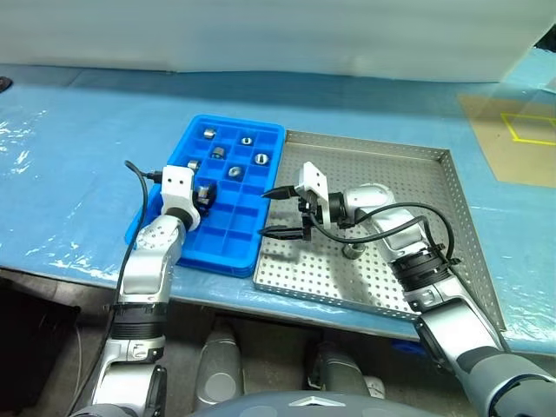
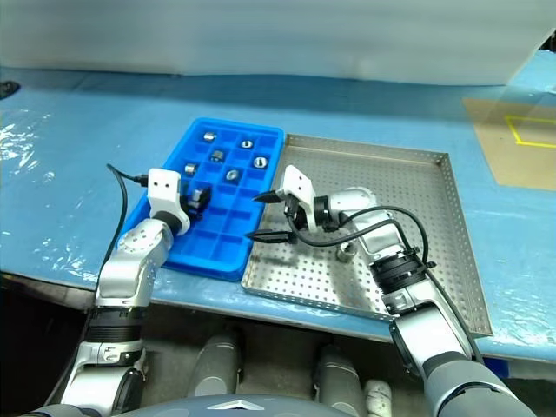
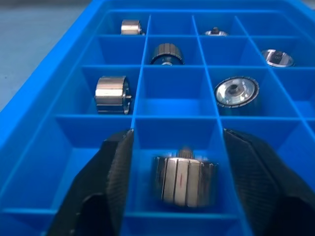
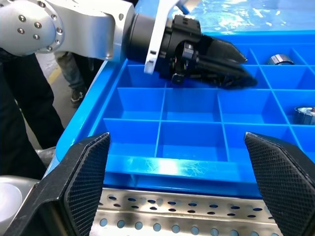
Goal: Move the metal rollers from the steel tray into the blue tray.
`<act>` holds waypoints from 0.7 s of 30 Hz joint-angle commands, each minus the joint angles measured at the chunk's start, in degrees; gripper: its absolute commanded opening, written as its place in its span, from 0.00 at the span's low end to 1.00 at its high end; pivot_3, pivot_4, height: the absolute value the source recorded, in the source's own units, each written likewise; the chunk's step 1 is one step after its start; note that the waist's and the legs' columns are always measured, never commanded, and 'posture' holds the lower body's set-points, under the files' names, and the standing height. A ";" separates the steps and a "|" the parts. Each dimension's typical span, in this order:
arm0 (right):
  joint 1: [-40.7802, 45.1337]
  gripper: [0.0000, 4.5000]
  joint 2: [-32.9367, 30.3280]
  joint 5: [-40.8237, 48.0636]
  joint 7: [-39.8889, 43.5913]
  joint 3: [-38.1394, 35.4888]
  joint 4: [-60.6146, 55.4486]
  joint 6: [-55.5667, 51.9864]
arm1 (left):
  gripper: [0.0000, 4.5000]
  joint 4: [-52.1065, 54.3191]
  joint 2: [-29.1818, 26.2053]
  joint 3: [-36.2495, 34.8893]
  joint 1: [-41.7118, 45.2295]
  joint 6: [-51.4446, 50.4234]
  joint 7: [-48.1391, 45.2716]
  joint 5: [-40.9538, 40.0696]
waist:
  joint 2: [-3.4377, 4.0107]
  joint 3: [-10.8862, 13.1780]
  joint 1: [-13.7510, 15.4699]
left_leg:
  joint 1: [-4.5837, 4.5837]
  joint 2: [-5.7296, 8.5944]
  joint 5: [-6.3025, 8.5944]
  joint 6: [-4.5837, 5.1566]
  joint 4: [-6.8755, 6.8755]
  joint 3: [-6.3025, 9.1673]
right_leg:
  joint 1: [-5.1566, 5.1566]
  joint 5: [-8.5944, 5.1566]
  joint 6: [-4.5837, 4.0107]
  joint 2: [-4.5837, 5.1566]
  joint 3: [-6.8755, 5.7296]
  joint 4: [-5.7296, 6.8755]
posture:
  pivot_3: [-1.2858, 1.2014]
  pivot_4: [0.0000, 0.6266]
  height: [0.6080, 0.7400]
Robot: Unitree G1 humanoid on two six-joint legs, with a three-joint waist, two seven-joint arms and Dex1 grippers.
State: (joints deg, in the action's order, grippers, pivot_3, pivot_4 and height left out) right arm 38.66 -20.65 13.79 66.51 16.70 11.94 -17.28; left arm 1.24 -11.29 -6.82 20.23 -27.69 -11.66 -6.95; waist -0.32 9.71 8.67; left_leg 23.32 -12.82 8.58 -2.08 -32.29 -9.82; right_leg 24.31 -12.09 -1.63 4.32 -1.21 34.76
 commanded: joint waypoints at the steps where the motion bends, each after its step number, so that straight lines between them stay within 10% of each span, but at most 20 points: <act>1: -0.77 1.00 -0.88 0.79 -0.88 -1.89 -3.80 -0.33 | 0.90 -0.10 0.03 0.42 1.80 0.58 -0.38 -0.68 | 0.00 0.00 -0.01 | 0.00 0.00 -0.01 -0.01 0.01 0.00 | 0.00 0.00 0.00 0.00 0.00 0.01 | 0.59 0.24 1.00; 21: -18.80 1.00 -11.59 4.23 -15.65 -15.61 -30.17 -15.14 | 0.90 -23.88 2.83 15.07 27.06 -0.98 -30.15 -6.93 | 0.02 -0.01 -6.33 | -0.18 0.08 -0.20 -0.07 0.06 -0.21 | -0.02 0.03 0.02 -0.06 0.32 -0.01 | 0.37 0.24 1.00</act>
State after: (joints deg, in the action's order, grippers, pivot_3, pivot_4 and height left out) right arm 20.39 -31.59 16.53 52.54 3.90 -13.55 -31.27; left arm -19.87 -8.99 7.37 45.28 -31.04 -39.05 -13.93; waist -0.30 9.70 2.34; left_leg 23.13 -12.73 8.39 -2.14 -32.24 -10.03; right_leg 24.29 -12.06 -1.60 4.26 -0.86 34.74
